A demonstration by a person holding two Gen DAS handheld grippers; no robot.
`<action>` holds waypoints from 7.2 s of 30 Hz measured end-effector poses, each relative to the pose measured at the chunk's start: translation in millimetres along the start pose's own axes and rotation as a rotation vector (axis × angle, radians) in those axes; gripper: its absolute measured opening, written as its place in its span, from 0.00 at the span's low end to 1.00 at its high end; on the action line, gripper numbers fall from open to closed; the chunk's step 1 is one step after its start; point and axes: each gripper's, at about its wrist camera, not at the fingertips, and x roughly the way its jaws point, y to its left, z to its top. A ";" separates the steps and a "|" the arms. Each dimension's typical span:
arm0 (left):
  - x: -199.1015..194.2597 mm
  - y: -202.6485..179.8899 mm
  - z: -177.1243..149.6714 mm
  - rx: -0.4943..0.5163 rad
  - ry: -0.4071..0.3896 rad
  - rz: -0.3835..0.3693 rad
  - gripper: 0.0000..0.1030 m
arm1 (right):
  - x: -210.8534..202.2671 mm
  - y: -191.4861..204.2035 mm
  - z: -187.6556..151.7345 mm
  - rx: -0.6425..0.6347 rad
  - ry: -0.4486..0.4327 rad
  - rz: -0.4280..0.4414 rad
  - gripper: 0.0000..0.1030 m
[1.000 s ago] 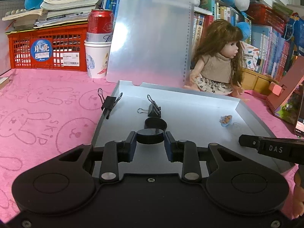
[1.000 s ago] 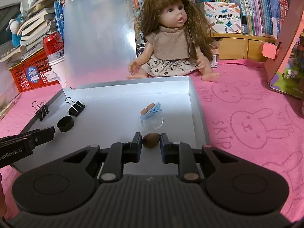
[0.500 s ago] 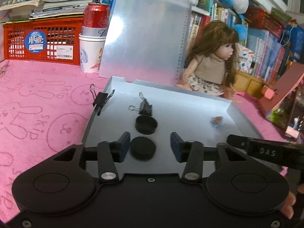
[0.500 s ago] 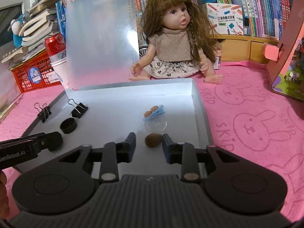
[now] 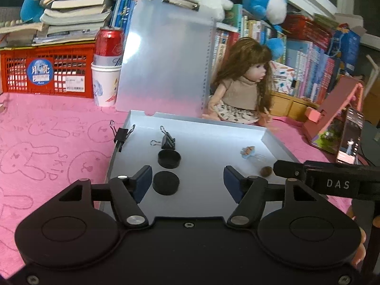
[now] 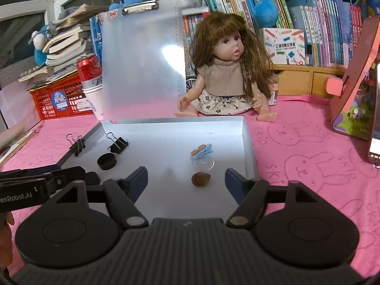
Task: Organize rigid objects
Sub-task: 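Open both grippers to release the black lid and walnut inside the box, then withdraw both grippers from the box toward the orange pieces on the table, then grasp an orange piece with the left gripper while the right gripper grasps another orange piece, then carry the orange piece with the left gripper while the right gripper carries its orange piece into the box, then open both grippers to release the orange pieces inside the box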
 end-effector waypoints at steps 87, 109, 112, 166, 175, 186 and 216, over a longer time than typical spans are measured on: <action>-100.6 -31.8 -99.4 0.151 -0.005 -0.040 0.41 | -111.4 57.2 -132.7 -0.144 -0.044 -0.093 0.53; -99.2 -27.3 -74.8 0.109 -0.043 -0.022 0.41 | -122.2 39.3 -105.6 -0.098 -0.102 -0.095 0.48; -97.7 -26.6 -69.0 0.109 -0.050 -0.021 0.41 | -120.1 35.4 -97.4 -0.088 -0.118 -0.099 0.48; 36.3 0.5 -15.8 0.039 0.064 0.103 0.41 | 24.5 -4.8 -18.0 0.023 0.039 -0.085 0.48; 42.8 -0.5 -14.7 0.034 0.066 0.115 0.41 | 33.8 0.2 -17.7 -0.016 0.059 -0.093 0.49; 47.2 -0.6 -14.7 0.032 0.092 0.118 0.41 | 36.8 1.3 -15.8 -0.028 0.071 -0.100 0.48; -5.1 -27.3 -15.0 0.093 0.027 0.031 0.65 | -3.5 10.7 -14.4 -0.046 0.009 -0.053 0.81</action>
